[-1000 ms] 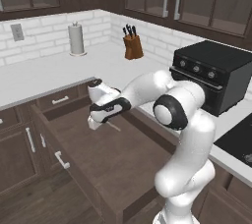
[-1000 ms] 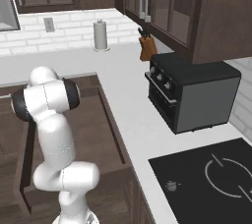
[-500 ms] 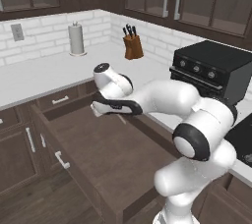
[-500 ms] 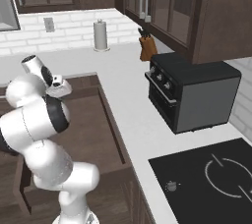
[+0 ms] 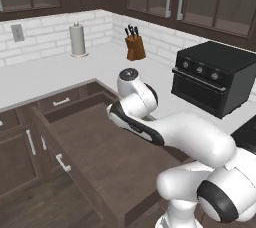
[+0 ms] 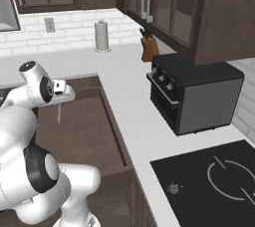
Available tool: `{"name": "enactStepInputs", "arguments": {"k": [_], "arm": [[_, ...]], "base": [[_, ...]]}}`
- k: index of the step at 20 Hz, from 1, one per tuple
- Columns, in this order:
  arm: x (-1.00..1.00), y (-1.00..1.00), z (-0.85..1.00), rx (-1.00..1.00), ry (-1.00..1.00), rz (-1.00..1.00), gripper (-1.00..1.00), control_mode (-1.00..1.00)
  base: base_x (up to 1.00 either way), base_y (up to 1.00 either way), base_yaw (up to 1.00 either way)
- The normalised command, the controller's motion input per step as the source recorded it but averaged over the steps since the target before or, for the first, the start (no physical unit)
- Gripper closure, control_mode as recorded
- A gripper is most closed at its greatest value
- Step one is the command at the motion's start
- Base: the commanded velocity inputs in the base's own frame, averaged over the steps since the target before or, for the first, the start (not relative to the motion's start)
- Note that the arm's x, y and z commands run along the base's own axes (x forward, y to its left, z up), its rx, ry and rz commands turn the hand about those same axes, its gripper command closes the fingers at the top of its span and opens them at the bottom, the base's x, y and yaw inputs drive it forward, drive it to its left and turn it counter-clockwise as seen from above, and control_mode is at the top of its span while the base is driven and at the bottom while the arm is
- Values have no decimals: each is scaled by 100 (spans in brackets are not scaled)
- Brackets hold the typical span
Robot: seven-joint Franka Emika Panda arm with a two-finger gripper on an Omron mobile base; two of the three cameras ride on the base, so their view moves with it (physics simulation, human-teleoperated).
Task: Take a straw from the drawer in front and place it inside the glass cup on the dining counter.
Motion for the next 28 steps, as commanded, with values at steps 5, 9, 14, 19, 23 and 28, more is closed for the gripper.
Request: {"name": "enactStepInputs", "arguments": {"k": [5, 9, 14, 19, 23, 28], "arm": [[-10, -14, 4, 6, 0, 0, 100, 100], [0, 0, 0, 0, 0, 0, 100, 100], [0, 0, 0, 0, 0, 0, 100, 100], [0, 0, 0, 0, 0, 0, 100, 100], [0, 0, 0, 0, 0, 0, 100, 100], [0, 0, 0, 0, 0, 0, 100, 100]], "base": [[-41, -9, 0], [-100, -1, 0], [-100, 20, 14], [-54, 68, 59], [-27, 65, 75], [-15, 64, 76]]}}
